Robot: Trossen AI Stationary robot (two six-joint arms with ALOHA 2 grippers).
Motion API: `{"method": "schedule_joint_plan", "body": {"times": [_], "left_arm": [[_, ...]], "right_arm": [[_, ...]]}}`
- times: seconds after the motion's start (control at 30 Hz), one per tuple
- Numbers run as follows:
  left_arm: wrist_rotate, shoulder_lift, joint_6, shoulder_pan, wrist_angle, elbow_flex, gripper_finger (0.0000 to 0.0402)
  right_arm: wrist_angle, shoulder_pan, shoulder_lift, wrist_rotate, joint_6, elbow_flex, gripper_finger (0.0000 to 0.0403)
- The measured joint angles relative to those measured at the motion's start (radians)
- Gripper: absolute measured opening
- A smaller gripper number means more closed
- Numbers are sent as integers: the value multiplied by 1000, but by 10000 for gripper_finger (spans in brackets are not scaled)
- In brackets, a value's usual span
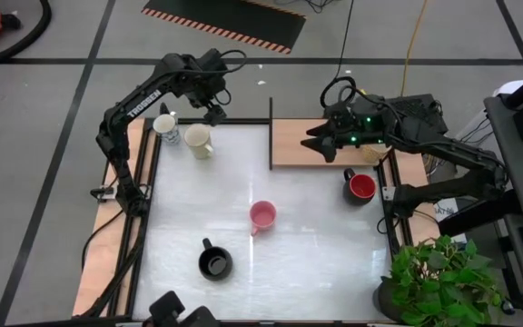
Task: Place coffee mugs
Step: Put the green mug on the shelf
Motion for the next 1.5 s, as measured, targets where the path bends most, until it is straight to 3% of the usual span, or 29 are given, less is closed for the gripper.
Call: {"method": "schedule_joint_plan", "body": {"times": [0.2, 0.53, 0.83, 1.1, 1.3, 1.5], "left_arm": [[7, 0, 0, 23, 17, -92, 333], [72, 1, 123, 28, 1, -337, 333], [51, 1, 201, 40, 117, -349, 333], [53, 1, 233, 115, 173, -349, 333], [82, 1, 97, 150, 99, -349, 333], [130, 1, 82, 107, 0, -349, 333]], "right_arm": [[22, -1, 3, 6, -31, 0, 258], [18, -2, 3, 157, -107, 0, 258], [18, -4, 3, 268, -71, 0, 258], [18, -13, 3, 339, -30, 0, 258], [18, -21, 3, 369, -22, 0, 258], [25, -34, 3, 393, -15, 0, 258]]}}
